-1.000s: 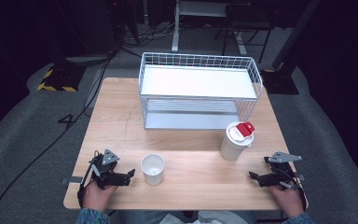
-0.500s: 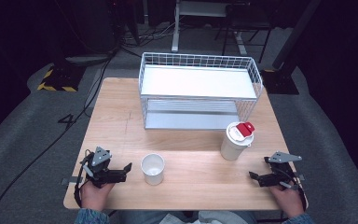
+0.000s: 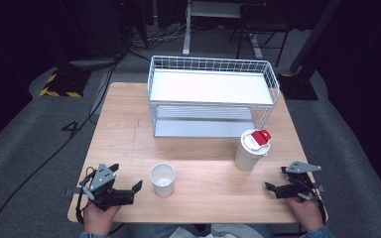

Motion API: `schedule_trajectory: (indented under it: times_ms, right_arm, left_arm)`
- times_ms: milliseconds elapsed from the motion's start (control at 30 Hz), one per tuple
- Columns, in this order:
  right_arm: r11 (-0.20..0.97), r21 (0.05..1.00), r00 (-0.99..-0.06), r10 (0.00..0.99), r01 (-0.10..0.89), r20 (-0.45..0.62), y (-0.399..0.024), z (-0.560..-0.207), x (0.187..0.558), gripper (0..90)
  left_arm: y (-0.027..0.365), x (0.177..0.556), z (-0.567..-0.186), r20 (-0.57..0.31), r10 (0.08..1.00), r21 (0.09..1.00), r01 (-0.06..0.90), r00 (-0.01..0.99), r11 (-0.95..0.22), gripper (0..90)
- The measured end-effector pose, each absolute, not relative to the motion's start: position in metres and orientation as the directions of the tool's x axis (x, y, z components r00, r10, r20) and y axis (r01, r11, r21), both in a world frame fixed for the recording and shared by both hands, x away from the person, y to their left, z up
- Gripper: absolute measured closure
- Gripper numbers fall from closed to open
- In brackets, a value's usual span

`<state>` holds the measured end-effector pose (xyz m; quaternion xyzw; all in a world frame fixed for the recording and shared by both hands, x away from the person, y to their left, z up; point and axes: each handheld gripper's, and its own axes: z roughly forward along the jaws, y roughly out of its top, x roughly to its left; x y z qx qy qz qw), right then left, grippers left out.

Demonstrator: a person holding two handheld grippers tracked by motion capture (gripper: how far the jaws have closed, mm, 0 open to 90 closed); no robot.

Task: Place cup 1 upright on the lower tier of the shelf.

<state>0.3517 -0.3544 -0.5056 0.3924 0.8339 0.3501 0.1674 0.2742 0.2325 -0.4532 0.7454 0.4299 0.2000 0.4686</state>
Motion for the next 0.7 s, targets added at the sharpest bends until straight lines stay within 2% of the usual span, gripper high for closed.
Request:
schedule_trajectory:
  times_ms: [433, 700]
  right_arm:
    - [0.447, 0.715, -0.636, 0.772, 0.537, -0.004, -0.354, -0.506, 0.352, 3.3]
    - [0.447, 0.715, -0.636, 0.772, 0.538, -0.004, -0.354, -0.506, 0.352, 3.3]
  left_arm:
    - [0.206, 0.259, -0.445, -0.088, 0.771, 0.895, 0.390, 0.630, -0.217, 0.0]
    - [0.187, 0.264, -0.453, -0.137, 0.733, 0.911, 0.375, 0.666, -0.170, 0.0]
